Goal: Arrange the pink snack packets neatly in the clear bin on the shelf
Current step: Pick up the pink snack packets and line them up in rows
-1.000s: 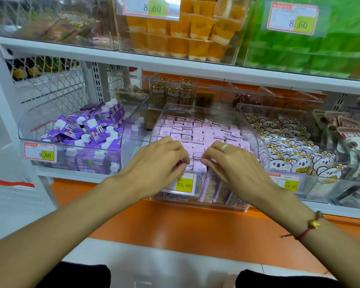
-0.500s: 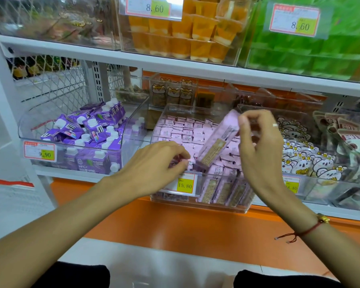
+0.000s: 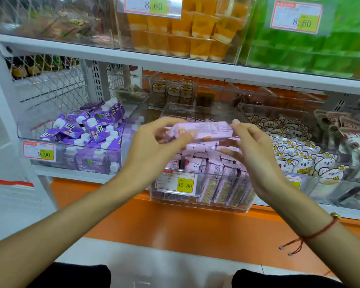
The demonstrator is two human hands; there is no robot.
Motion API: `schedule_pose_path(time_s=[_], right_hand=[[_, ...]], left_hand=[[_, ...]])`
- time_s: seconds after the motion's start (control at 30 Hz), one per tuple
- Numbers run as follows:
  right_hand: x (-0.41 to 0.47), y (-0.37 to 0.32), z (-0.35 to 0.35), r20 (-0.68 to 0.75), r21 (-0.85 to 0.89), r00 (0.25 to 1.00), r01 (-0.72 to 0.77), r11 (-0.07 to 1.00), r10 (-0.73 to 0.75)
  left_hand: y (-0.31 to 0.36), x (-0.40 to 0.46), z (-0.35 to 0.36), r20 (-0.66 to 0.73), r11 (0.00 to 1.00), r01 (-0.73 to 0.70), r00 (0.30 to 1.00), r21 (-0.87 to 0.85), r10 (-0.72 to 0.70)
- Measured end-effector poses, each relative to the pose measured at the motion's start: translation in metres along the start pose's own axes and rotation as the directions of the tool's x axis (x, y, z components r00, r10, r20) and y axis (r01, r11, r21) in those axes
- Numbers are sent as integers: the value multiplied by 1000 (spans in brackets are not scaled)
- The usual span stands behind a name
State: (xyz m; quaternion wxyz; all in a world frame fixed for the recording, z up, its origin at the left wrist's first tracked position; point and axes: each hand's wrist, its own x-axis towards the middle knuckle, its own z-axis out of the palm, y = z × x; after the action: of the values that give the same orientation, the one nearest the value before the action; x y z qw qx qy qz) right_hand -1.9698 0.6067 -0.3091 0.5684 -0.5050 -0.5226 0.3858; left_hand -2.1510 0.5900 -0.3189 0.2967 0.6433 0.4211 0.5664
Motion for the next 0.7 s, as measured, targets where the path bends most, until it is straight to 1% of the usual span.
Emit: schedule_pose_path(time_s=[0.03,0.07,0.13,0.17,0.2,0.27,0.3,0.33,0.4,0.43,0.47,0.53,0.57,0.63,0.7], right_hand=[[0,1,-2,-5,-68,999,32,997,-33],[-1,1,-3,7,-125,996,93,988,-93],[-5,0,-3,113,-221,962,268,938,-249],[-8,-1,-2,193,-290,926,369,883,-323],[-11,-1,-1,274,-367,879,470,803,-389],[-14,2,3,402,-485,782,624,613,-477],[-14,4,4,431,-521,754,656,545,-496],[-14,5,5,443,-544,740,671,504,-507],[-12,5,6,449,-550,724,685,477,-523],[-11,5,5,440,-538,725,686,491,-530],[-9,4,4,414,-518,740,670,531,-530],[-6,3,1,324,-469,798,602,647,-508],[-4,3,-1,276,-445,829,559,700,-487],[0,4,-6,196,-362,890,457,813,-413],[2,5,-9,148,-218,940,333,917,-306]], left_hand=[[1,1,-1,-4,990,99,995,-102,-99],[1,1,-1,-2,972,167,986,-166,-169],[1,2,0,-8,954,229,972,-192,-235],[2,2,0,-13,954,237,970,-184,-243],[2,2,0,-14,958,231,971,-169,-237],[3,2,1,-2,970,206,978,-130,-208],[3,2,1,5,974,195,981,-111,-196],[3,1,1,11,979,182,983,-92,-182],[3,1,1,22,984,157,987,-77,-156],[4,1,2,29,986,141,990,-86,-139],[3,0,2,36,988,120,992,-92,-117],[0,1,2,15,994,79,997,-73,-79],[-3,2,2,-17,998,62,998,-33,-63],[-11,5,-1,-64,993,4,998,116,3],[-18,4,-4,-8,950,-75,997,304,82]])
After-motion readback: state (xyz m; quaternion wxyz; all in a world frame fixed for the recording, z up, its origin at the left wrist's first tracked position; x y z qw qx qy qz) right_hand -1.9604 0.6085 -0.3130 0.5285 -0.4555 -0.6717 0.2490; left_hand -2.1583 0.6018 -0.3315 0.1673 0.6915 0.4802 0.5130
